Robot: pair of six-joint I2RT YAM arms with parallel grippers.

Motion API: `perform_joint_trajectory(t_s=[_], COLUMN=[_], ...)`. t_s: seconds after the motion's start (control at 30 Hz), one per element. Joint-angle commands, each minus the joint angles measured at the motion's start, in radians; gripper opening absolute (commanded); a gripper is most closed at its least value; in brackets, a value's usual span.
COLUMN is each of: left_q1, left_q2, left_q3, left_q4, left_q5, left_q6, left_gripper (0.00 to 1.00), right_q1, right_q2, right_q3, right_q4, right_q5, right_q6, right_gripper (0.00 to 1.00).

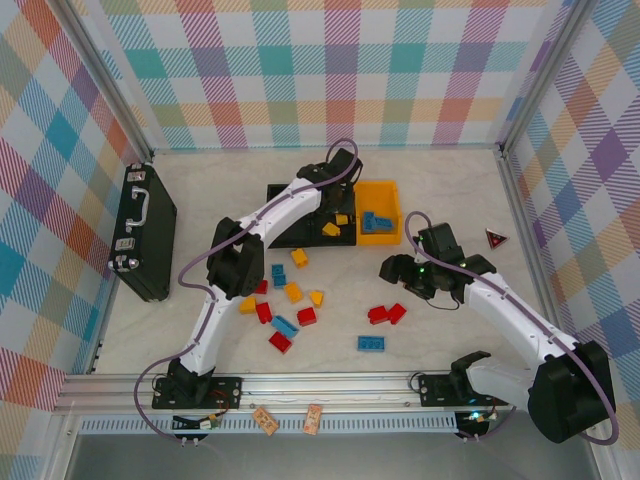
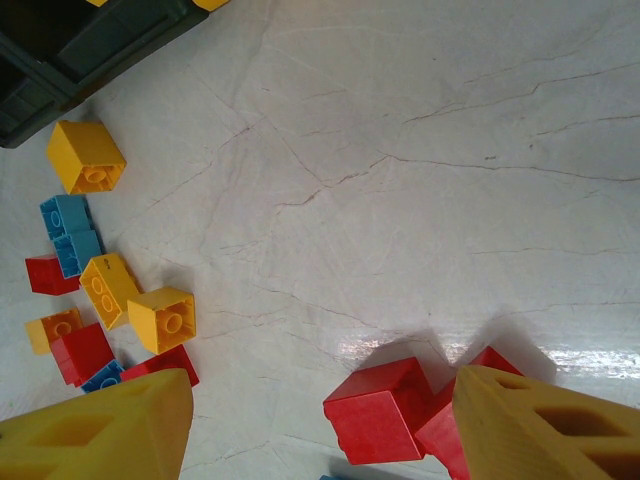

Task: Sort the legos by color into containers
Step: Place the lego in the container.

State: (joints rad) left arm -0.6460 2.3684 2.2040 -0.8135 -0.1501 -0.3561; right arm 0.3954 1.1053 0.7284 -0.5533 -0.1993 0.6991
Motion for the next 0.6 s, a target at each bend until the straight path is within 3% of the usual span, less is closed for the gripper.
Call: perform_joint_trajectory(t_s=[0.0, 0.17, 0.57], left_q1=[-0.005, -0.03, -0.048], left_q2=[-0.042, -0.157, -0.581], left_q3=[0.014, -0.085, -0.584], left_q4=[-0.021, 0.009, 0.115], left_q5=[0.009, 0.026, 0.016], left_q6=[-0.019, -0.018, -0.051], left_gripper=[0.48, 0.48, 0.51], right_q1=[-0.005, -0.005, 0.003], right_q2=[-0.007, -0.015, -0.024], right_q3=[0.04, 0.047, 0.069], right_q4=[-0.006, -0.021, -0.064], right_q5=[0.002, 0.012, 0.017], right_q6=[-0.01, -0.026, -0.09], right_gripper=[0.7, 0.7, 0.69])
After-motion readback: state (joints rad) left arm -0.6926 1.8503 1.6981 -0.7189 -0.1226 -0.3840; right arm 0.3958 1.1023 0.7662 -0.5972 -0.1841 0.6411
